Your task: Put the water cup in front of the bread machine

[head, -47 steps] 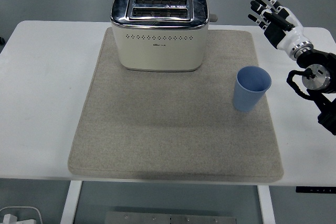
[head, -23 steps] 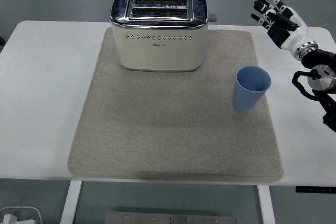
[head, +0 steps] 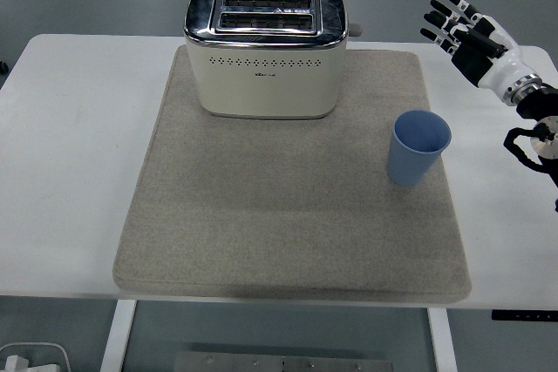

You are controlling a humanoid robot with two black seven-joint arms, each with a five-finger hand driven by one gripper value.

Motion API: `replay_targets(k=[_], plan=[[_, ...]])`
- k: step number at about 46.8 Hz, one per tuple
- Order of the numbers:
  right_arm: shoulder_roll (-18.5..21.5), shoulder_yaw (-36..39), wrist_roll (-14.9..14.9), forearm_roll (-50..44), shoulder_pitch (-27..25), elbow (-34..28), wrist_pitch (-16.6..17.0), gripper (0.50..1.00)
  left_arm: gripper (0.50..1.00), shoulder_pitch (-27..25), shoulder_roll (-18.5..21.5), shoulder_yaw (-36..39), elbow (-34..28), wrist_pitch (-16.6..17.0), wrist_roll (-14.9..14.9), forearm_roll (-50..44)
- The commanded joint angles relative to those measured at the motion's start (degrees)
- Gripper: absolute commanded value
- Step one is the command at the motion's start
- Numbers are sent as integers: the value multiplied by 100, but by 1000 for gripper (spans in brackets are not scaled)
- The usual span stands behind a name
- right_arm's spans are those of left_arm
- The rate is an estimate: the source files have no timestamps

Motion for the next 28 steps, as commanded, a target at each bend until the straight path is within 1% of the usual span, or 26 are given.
replay_targets(k=[1,4,9,19,24,28], plan=[[-84,4,20,-2,-69,-1,203,928,1000,-5,0,0,0,-5,0,0],[-119,4,38,-2,-113,-1,344,928,1000,-5,0,0,0,-5,0,0],[-215,4,178,-2,-218,-1,502,928,1000,4,0,0,0,-5,0,0],[-435,-5,196,-20,-499,-1,1108,928,1000,-5,0,0,0,-5,0,0],[-514,-5,214,-99,-587,-1,1278,928,1000,-5,0,0,0,-5,0,0],[-593,4,222,-310,-658,-1,1278,928,1000,-5,0,0,0,-5,0,0]])
